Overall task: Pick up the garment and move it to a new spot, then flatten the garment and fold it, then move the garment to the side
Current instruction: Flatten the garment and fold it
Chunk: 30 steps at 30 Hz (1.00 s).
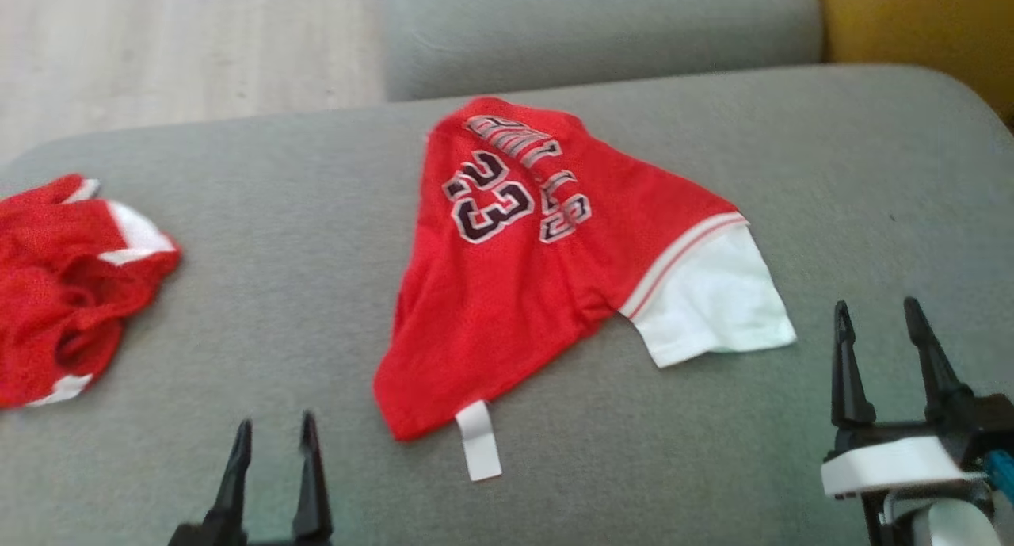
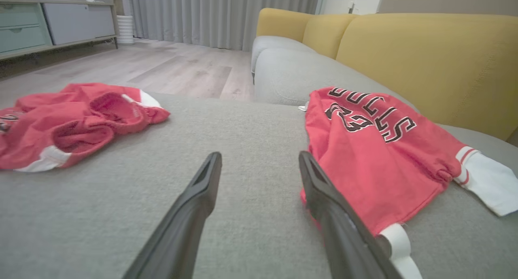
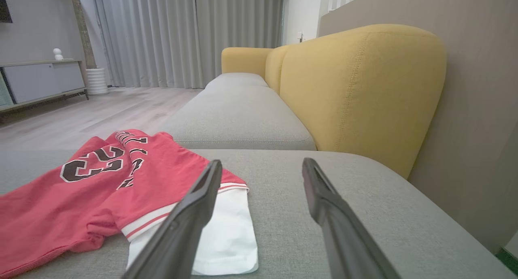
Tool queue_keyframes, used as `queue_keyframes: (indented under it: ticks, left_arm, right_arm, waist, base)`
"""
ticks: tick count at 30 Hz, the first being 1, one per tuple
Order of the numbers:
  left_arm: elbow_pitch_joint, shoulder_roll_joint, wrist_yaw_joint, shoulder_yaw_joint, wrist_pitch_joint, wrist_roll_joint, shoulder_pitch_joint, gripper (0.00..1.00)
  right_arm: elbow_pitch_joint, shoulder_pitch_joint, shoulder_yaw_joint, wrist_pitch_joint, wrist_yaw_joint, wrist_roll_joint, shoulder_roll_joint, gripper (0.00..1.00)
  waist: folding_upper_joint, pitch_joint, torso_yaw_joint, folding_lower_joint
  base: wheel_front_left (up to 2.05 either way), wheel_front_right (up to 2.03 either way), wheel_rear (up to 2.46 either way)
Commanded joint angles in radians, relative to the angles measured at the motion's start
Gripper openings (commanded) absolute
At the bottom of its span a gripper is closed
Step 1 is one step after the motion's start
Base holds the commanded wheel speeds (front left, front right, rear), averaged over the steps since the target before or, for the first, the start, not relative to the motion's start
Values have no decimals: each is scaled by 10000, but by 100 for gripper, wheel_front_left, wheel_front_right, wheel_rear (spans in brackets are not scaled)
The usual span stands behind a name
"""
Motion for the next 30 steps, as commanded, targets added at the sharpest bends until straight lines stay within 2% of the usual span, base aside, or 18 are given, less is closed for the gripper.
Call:
queue_keyframes:
  ticks: [1, 7, 15, 22, 30]
  left_arm:
    - [-377, -66, -15, 379, -95, 101, -357, 100]
    - [-400, -146, -669, 1059, -95, 502, 114, 100]
    - [-386, -341, -1307, 1654, -95, 966, 187, 100]
    - [-242, -441, -1578, 1822, -95, 1147, 122, 100]
    - [-44, -471, -1676, 1743, -95, 1566, 77, 100]
  right_arm:
    - [-272, -143, 191, -105, 77, -27, -68, 100]
    - [-48, 79, 340, -105, 77, 126, -68, 100]
    - [100, 235, 661, -105, 77, 312, -68, 100]
    - [186, 259, 752, -105, 77, 425, -68, 100]
    - [263, 160, 842, -105, 77, 648, -68, 100]
  waist:
    - [0, -252, 283, 3]
    - [0, -404, 449, 3]
    - [0, -476, 134, 3]
    - [0, -499, -29, 3]
    - [0, -450, -111, 3]
  base:
    - [0, 0, 0]
    - [0, 0, 0]
    - [0, 0, 0]
    - [0, 0, 0]
    - [0, 0, 0]
